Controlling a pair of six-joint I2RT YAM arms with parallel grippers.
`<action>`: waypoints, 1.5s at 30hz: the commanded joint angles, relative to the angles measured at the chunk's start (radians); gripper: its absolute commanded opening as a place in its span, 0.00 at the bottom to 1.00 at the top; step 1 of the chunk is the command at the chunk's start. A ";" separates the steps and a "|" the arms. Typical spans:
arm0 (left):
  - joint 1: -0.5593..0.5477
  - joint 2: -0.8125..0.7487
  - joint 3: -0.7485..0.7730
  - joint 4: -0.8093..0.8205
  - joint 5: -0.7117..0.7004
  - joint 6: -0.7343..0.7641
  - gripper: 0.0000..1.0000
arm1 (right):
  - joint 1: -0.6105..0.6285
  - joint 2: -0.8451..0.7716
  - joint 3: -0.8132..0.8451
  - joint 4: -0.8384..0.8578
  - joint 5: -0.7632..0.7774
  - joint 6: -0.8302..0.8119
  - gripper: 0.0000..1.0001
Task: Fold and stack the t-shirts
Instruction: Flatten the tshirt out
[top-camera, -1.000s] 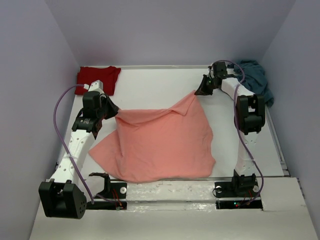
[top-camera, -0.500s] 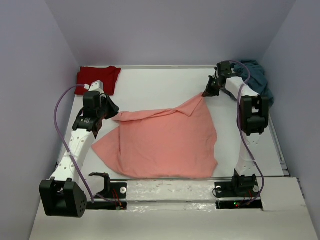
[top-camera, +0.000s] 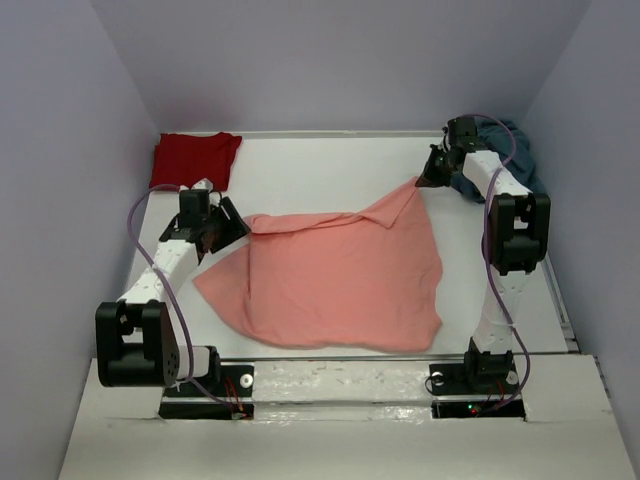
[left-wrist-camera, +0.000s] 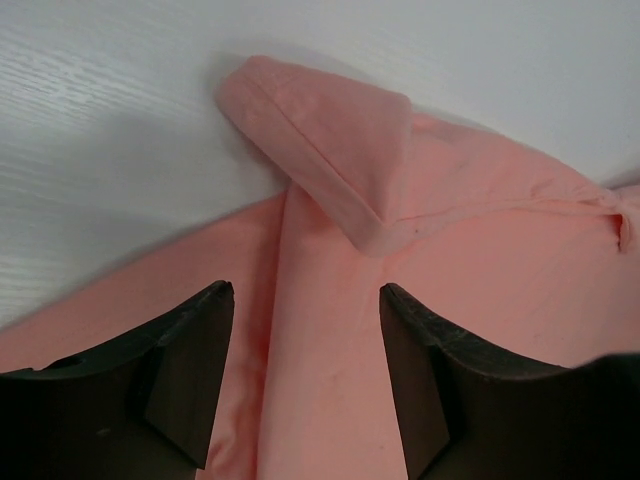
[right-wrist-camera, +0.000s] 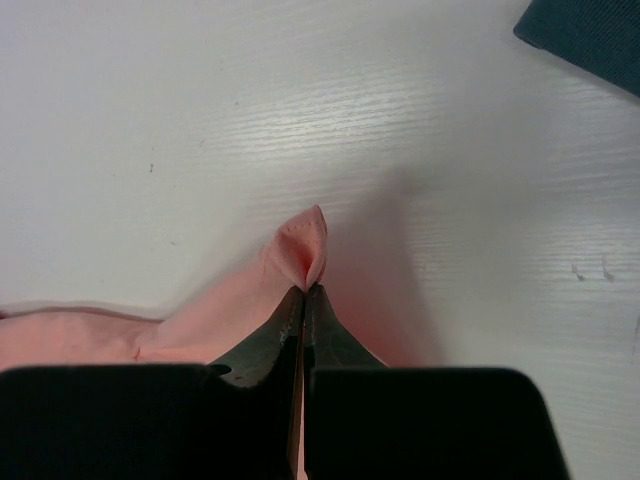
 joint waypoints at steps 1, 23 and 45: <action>0.079 0.004 -0.048 0.160 0.104 -0.096 0.70 | -0.004 -0.020 0.031 0.004 -0.004 -0.016 0.00; 0.304 0.413 0.135 0.341 0.414 -0.224 0.68 | -0.004 -0.016 0.027 0.005 -0.012 -0.019 0.00; 0.252 0.540 0.229 0.283 0.409 -0.224 0.67 | -0.004 0.010 0.057 0.005 -0.010 -0.006 0.00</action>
